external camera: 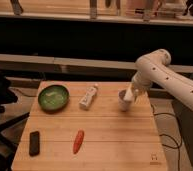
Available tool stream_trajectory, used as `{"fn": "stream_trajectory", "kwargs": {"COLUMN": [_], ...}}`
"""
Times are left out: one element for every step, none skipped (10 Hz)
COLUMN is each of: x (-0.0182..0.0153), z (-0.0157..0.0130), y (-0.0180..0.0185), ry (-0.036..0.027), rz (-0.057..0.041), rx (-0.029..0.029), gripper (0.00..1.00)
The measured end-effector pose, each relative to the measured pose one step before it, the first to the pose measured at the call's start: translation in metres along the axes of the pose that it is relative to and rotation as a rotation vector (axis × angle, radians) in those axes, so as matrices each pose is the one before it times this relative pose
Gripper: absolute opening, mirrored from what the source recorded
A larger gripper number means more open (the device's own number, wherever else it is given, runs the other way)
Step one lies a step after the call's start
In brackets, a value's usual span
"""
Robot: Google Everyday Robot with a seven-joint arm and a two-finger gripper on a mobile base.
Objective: Place the white sponge in the ceramic cup
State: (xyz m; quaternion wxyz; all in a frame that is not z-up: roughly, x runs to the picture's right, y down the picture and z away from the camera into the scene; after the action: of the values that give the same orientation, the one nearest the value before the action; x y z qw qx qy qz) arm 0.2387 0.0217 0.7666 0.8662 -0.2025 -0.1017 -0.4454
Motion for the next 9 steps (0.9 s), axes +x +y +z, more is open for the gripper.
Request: {"fn": "stream_trajectory", "kwargs": {"x": [0.00098, 0.00018, -0.00020, 0.00070, 0.00128, 0.00103, 0.00131, 0.00001, 0.00051], "z": [0.00056, 0.00019, 0.00050, 0.00041, 0.00028, 0.00034, 0.00032, 0.00032, -0.00013], "y": [0.00086, 0.00057, -0.00050, -0.00304, -0.00231, -0.00074, 0.00043, -0.00012, 0.00002], "ry": [-0.00015, -0.00043, -0.00137, 0.00002, 0.00180, -0.00105, 0.00013, -0.00182, 0.00057], "rz": [-0.00161, 0.00059, -0.00042, -0.00250, -0.00348, -0.00042, -0.00028, -0.00036, -0.00051], "rx": [-0.00003, 0.00038, 0.00095, 0.00228, 0.00059, 0.00105, -0.00208, 0.00040, 0.00048], "gripper": [0.01, 0.01, 0.02, 0.08, 0.09, 0.09, 0.09, 0.09, 0.12]}}
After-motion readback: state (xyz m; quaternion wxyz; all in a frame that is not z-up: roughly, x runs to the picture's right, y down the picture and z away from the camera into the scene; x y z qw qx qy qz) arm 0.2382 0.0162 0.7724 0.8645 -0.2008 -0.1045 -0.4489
